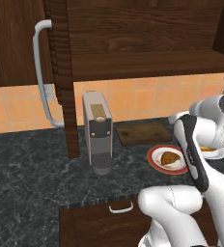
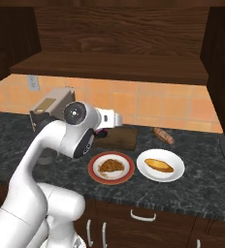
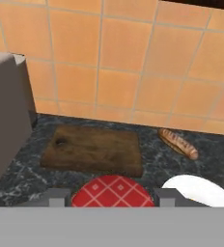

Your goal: From the different types of pastries on the counter, select a croissant and place it on the cutting board. Then retrieve a jar of jam from the cabinet and place it alongside the croissant on the cutting board.

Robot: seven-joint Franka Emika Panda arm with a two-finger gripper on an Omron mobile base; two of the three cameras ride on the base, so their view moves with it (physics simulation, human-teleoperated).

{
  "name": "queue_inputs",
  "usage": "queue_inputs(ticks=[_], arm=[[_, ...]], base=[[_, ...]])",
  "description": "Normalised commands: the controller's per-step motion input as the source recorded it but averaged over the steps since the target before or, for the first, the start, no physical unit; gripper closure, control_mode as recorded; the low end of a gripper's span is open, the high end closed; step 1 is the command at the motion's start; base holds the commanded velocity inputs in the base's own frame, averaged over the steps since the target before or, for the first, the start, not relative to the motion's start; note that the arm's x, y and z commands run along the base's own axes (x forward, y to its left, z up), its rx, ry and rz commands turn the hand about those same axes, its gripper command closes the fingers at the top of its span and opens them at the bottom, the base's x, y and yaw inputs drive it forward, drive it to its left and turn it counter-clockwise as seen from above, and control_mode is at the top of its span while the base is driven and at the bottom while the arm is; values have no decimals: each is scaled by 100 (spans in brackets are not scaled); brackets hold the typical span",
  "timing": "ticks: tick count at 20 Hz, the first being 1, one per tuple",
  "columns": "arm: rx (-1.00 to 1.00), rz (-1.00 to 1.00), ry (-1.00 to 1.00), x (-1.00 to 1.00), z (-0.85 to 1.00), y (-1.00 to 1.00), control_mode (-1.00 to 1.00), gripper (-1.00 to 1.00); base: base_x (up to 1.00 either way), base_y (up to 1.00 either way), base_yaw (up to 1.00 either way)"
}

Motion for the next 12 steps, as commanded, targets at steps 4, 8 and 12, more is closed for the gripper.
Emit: queue_inputs(ticks=[4, 8, 12], arm=[[0, 4, -20, 67, -66, 11, -100, 100], [0, 2, -11, 74, -48, 16, -100, 100], [1, 3, -2, 63, -17, 1, -100, 100]], base=[[0, 0, 0], [0, 0, 0], [0, 0, 0]])
